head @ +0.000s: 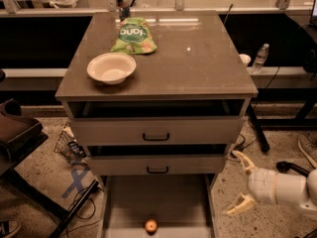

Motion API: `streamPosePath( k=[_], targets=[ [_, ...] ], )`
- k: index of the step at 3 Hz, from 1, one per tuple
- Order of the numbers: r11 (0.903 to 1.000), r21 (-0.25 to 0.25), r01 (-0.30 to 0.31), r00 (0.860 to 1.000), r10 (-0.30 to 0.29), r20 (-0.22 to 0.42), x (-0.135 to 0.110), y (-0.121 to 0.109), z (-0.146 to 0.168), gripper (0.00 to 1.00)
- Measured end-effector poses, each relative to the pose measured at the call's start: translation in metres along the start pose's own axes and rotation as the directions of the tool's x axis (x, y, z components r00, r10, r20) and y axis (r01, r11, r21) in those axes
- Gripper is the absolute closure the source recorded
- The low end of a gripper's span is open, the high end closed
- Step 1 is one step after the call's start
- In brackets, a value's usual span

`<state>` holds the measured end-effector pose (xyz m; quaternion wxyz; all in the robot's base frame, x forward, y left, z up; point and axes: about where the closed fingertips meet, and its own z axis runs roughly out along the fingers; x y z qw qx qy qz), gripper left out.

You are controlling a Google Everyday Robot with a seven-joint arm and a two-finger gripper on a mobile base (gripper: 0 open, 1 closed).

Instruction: Pick orange from top drawer and place on counter

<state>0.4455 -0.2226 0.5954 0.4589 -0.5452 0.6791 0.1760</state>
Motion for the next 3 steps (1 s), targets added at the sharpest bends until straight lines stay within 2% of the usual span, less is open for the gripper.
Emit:
streamPosePath(
  k=[1, 3],
  targets=[
    [0.9982, -0.060, -0.006, 1.000, 0.007, 0.021, 0.034, 0.016, 0.039, 0.00],
    [0.9958, -0.090, -0.015, 1.000, 0.017, 0.023, 0.048, 0.017, 0.063, 0.00]
  ],
)
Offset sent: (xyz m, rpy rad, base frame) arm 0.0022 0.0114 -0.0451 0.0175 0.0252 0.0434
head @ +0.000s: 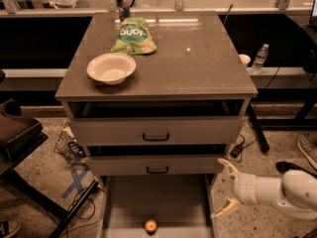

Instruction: Pick orange from top drawer and place on counter

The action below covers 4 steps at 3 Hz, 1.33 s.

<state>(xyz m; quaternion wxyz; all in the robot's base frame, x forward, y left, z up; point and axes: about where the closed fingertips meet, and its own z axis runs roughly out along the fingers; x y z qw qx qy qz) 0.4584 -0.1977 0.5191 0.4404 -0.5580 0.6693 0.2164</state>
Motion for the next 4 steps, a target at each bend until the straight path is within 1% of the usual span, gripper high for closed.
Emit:
streamPosePath(
  k=[1, 2, 3, 4],
  targets=[
    [0.9978, -0.066, 0.006, 1.000, -0.006, 0.007, 0.044, 0.005, 0.062, 0.00],
    [0.9867, -0.157, 0.042, 0.999, -0.037, 0.034, 0.088, 0.024, 0.122, 0.00],
    [0.9699, -0.242, 0.031, 0.997, -0.014, 0.070, 0.135, 0.054, 0.176, 0.00],
    [0.9698, -0.242, 0.032, 0.997, -0.015, 0.070, 0.135, 0.054, 0.176, 0.00]
  ],
)
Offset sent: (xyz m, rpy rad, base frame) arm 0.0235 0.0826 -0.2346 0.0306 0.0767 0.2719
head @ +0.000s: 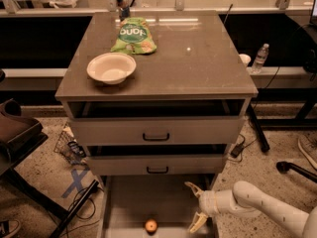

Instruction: Pick orange from top drawer and place on counter

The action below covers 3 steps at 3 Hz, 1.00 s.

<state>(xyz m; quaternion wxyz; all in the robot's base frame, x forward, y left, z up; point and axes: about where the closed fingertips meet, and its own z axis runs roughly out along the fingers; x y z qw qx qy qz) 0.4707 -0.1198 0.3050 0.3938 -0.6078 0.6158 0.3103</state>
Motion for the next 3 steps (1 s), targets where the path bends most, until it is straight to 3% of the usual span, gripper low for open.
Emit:
streamPosePath(
  k=[3],
  targets=[
    [0.9993, -0.024, -0.028, 0.995, 0.030, 0.092, 0.040, -0.008, 0.098, 0.00]
  ],
)
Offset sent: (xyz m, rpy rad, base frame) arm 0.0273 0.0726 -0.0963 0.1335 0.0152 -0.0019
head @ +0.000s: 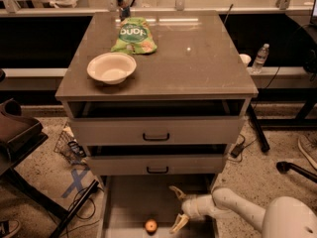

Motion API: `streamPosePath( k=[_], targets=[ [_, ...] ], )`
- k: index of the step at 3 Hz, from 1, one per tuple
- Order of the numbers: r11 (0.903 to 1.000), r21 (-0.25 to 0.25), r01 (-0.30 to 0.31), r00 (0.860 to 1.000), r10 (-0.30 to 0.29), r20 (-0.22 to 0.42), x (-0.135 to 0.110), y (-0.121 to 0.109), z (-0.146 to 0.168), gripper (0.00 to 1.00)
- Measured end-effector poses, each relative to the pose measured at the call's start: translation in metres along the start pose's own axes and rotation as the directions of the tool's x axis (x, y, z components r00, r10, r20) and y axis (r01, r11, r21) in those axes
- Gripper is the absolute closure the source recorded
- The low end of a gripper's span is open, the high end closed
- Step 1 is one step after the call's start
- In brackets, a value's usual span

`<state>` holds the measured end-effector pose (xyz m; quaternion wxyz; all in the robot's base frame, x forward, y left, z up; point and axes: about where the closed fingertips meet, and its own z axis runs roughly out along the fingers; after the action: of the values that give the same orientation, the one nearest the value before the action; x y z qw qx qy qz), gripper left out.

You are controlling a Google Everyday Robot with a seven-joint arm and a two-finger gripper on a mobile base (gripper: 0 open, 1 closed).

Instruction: Pick orange from top drawer and place on counter

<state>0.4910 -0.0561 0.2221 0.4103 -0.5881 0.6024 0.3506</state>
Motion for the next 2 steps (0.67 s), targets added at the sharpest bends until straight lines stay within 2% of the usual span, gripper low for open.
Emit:
streamPosePath(
  k=[1, 2],
  targets=[
    [0.9983, -0.054, 0.020, 1.000, -0.019, 0.012, 0.017, 0.002, 0.044, 0.00],
    [0.9931, -0.107, 0.048, 0.999, -0.049, -0.009, 0.021, 0.006, 0.069, 0.00]
  ],
)
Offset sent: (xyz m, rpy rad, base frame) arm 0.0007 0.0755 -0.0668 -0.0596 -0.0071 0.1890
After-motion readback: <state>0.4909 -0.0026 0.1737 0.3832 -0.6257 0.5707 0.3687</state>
